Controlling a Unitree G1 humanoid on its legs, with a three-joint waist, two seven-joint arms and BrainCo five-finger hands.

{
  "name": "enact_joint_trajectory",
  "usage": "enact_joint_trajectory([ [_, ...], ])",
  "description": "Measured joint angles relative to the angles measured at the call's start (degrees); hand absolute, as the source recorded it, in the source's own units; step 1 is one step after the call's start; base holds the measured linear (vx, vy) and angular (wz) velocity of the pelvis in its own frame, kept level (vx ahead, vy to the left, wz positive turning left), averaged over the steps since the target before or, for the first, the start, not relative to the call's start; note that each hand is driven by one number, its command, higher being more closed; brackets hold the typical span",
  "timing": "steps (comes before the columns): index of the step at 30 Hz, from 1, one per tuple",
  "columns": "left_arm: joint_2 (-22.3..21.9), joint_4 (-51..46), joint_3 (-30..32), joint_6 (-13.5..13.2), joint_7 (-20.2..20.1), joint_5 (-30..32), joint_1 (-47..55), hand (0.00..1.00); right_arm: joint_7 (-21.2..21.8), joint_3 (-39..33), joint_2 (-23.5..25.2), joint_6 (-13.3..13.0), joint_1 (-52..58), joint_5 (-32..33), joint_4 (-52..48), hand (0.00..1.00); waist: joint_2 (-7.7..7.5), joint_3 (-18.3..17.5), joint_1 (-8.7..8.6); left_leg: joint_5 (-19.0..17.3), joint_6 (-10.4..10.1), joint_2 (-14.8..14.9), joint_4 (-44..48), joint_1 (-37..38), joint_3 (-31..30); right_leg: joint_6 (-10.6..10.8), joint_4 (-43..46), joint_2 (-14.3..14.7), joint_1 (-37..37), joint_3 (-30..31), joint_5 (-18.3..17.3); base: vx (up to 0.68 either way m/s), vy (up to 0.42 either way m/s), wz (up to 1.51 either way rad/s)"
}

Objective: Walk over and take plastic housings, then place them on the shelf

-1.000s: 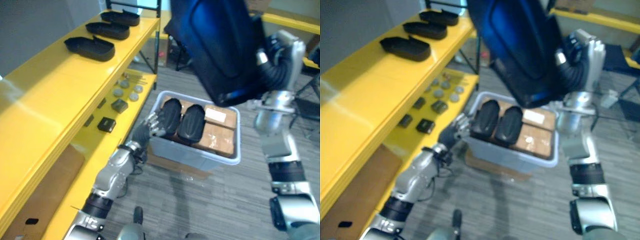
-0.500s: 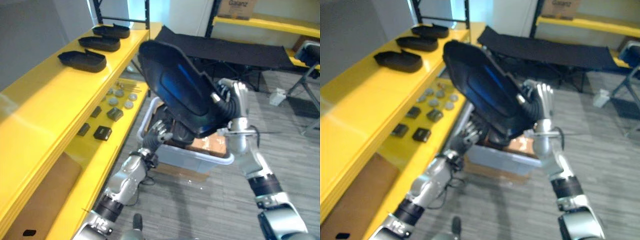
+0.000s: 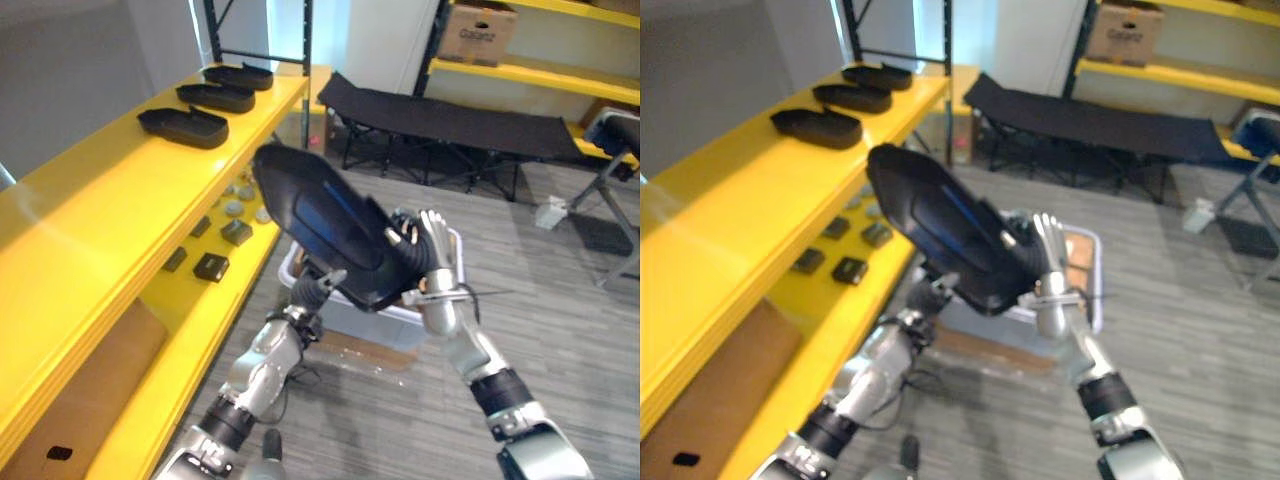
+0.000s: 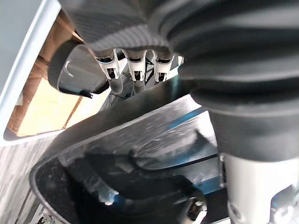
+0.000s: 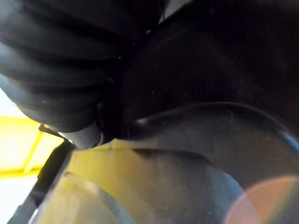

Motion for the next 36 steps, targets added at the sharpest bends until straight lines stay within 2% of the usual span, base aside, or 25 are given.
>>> enact_joint_trajectory([
  [1,0.0,0.5,-0.1,-0.3,0.2,0.4,0.0,0.00,-0.2,0.3,0.4,0.0,0.3,0.4,0.1,1.00,-0.14,-0.1,0.03,0.1,0.0,-0.1,0.0,0.0,0.0,0.0,-0.1,-0.1,0.1,0.0,0.0,0.05,-0.002,0.01],
  [2,0.0,1.1,-0.4,-0.7,0.4,0.6,0.0,1.00,-0.2,0.6,0.9,0.0,0.4,1.2,0.9,1.00,-0.26,-0.2,0.02,0.2,0.1,-0.2,0.0,0.0,0.0,0.1,-0.2,-0.2,0.1,0.0,0.1,0.05,-0.006,0.01],
  [6,0.0,2.0,-1.3,-1.1,1.8,2.7,0.0,1.00,-1.0,1.4,1.6,0.1,1.5,4.6,2.6,1.00,-0.34,-0.3,0.05,0.3,0.1,-0.4,0.0,0.2,-0.3,0.4,-0.3,-0.2,0.8,-0.3,0.3,0.04,-0.012,0.04],
  [9,-0.1,2.0,-1.9,-3.1,2.5,2.8,0.0,1.00,-1.6,2.0,2.9,0.1,2.8,7.3,2.7,1.00,-0.32,-0.3,0.02,0.3,0.1,-0.3,0.0,0.2,-0.5,0.5,-0.3,-0.1,0.9,-0.5,0.4,0.00,0.000,0.00],
  [16,-0.3,4.1,-1.7,-8.0,10.6,6.3,0.8,1.00,-5.0,5.5,5.8,0.3,4.6,10.3,3.0,1.00,0.63,-1.0,-0.20,0.2,0.0,0.1,0.0,0.4,-0.5,-0.1,-0.4,0.4,0.9,-0.4,0.0,0.00,0.000,0.00],
  [20,-1.8,4.1,-1.2,-9.7,13.6,7.2,1.7,1.00,-5.2,6.4,6.3,0.2,5.0,11.3,3.0,1.00,0.72,-1.1,-0.17,0.1,-0.2,0.2,0.0,0.5,-0.6,-0.1,-0.6,0.5,0.9,-0.4,-0.1,-0.05,-0.002,0.00],
  [25,-2.0,3.7,-1.0,-10.0,14.1,9.0,1.8,1.00,-4.9,6.6,6.2,-0.3,6.3,12.3,1.7,1.00,0.68,-1.1,-0.20,0.0,-0.1,0.3,0.0,0.5,-0.4,-0.1,-0.6,0.5,0.8,-0.2,-0.1,-0.02,0.001,-0.01],
  [27,-2.0,2.7,-0.8,-10.0,14.4,9.5,2.2,1.00,-4.6,6.6,6.1,-1.4,7.0,12.4,1.2,1.00,0.66,-1.2,-0.21,0.0,-0.1,0.3,0.0,0.3,-0.2,-0.1,-0.6,0.5,0.5,-0.2,-0.1,0.00,0.000,-0.02],
  [28,-2.0,2.3,-0.8,-10.3,14.4,9.5,2.4,1.00,-4.5,6.6,6.0,-2.2,7.3,12.5,1.0,0.00,0.64,-1.2,-0.20,0.0,-0.1,0.3,0.0,0.2,-0.1,-0.1,-0.5,0.5,0.4,-0.1,-0.1,0.00,0.000,-0.04],
  [36,-1.9,0.0,0.6,-12.2,14.4,12.7,2.4,1.00,1.2,9.9,3.4,-6.4,10.1,16.1,-1.1,0.00,0.59,-1.2,-0.20,0.1,-0.2,0.2,0.1,0.2,0.1,-0.2,-0.5,0.5,0.1,0.5,0.0,0.00,0.000,-0.03],
])
